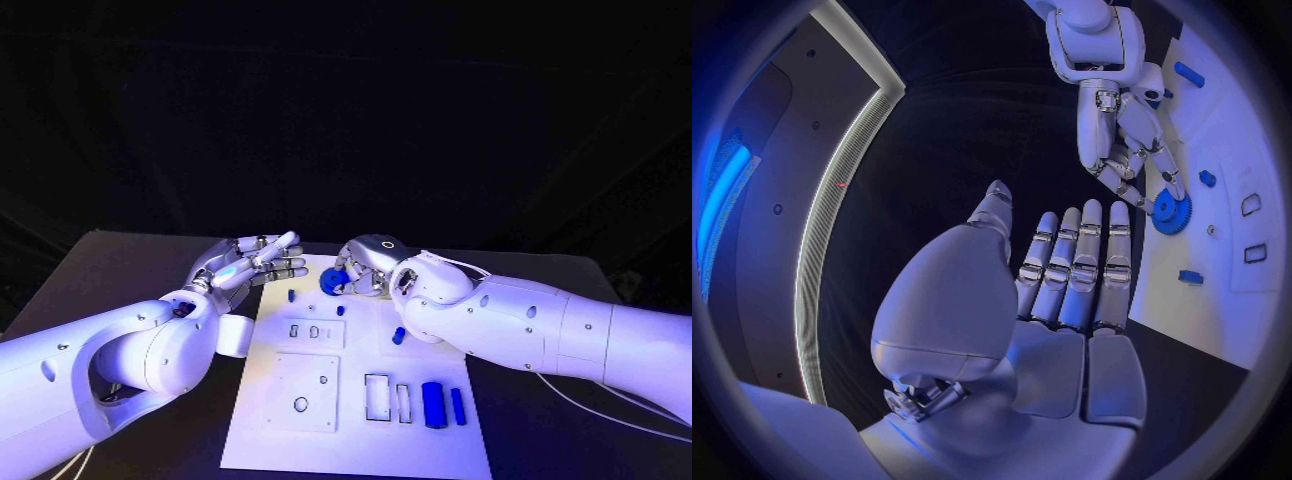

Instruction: Assemble the parts on the task board

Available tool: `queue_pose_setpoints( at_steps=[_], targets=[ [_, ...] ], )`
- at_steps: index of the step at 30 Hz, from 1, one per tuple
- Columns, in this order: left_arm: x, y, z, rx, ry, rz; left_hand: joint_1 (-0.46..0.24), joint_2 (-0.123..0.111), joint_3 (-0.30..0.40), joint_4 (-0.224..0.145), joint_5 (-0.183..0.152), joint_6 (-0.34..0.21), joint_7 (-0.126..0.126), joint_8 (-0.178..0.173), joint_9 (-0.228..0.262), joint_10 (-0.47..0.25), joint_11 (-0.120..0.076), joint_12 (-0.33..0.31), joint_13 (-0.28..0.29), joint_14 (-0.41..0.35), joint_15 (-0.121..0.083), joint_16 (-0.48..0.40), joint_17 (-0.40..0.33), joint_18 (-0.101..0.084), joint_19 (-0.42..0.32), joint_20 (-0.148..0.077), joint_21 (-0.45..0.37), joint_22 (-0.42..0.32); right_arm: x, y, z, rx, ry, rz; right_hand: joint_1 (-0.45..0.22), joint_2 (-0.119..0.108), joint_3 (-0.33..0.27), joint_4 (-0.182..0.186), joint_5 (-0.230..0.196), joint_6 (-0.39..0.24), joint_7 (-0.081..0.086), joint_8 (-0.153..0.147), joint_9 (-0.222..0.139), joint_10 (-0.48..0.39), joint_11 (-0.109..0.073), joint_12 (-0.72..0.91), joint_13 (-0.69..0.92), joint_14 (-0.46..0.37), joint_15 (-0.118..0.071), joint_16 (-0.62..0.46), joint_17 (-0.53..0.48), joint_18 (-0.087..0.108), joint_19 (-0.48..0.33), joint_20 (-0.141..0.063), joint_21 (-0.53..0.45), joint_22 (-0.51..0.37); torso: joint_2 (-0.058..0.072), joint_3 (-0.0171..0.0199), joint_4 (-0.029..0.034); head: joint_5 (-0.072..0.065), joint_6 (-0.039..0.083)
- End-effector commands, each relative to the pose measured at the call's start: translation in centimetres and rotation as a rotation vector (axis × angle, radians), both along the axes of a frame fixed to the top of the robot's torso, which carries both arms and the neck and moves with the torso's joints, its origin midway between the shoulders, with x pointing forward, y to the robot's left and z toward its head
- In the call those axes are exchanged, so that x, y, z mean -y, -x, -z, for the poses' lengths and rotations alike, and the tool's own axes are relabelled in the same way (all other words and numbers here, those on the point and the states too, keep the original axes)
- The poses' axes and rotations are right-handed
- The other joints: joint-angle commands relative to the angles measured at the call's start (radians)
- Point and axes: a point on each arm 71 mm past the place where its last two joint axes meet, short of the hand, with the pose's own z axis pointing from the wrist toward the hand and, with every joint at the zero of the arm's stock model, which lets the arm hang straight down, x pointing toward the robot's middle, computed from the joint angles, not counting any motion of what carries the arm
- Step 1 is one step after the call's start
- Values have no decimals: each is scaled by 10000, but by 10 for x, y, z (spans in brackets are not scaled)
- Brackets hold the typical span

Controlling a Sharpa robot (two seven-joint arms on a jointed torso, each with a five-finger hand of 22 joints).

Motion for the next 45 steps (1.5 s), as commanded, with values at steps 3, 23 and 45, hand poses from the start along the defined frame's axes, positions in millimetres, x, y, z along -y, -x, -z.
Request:
queue_pose_setpoints(
  at_steps=[3,23,45],
  targets=[
    [2,0,-1,83,48,177,28,67,-43,-34,30,-2,40,-32,-7,20,29,-47,-9,-21,68,-52,-13,108,18,14,-56,-12,-2,2,3,-121,72,-119,-284,-85,-104,123,-165,-452,116,-318,-131,-235,102,-213,40,886,175,0,1971,-57,829,79,-91,2357,2,0,1,-7,12],
    [1,0,-1,61,29,149,42,89,-50,-51,29,7,39,-48,-6,31,28,-65,-7,-19,69,-77,-16,108,15,16,-65,-24,6,-2,12,-1323,484,364,-2136,279,-607,1120,1173,-498,230,-662,-280,-198,233,-84,181,910,310,47,2085,-62,848,243,-83,2389,-2,-1,9,-28,4],
    [-3,-1,-1,61,-6,54,44,102,-55,-56,29,8,40,-57,-6,32,29,-78,-7,-19,70,-90,-17,108,12,17,-70,-30,94,18,-16,-1457,-2332,609,-591,270,-413,413,54,-511,259,-858,-371,-863,244,-791,-524,647,309,-430,1130,209,95,245,-866,1562,-31,21,-109,-38,88]
  ],
)
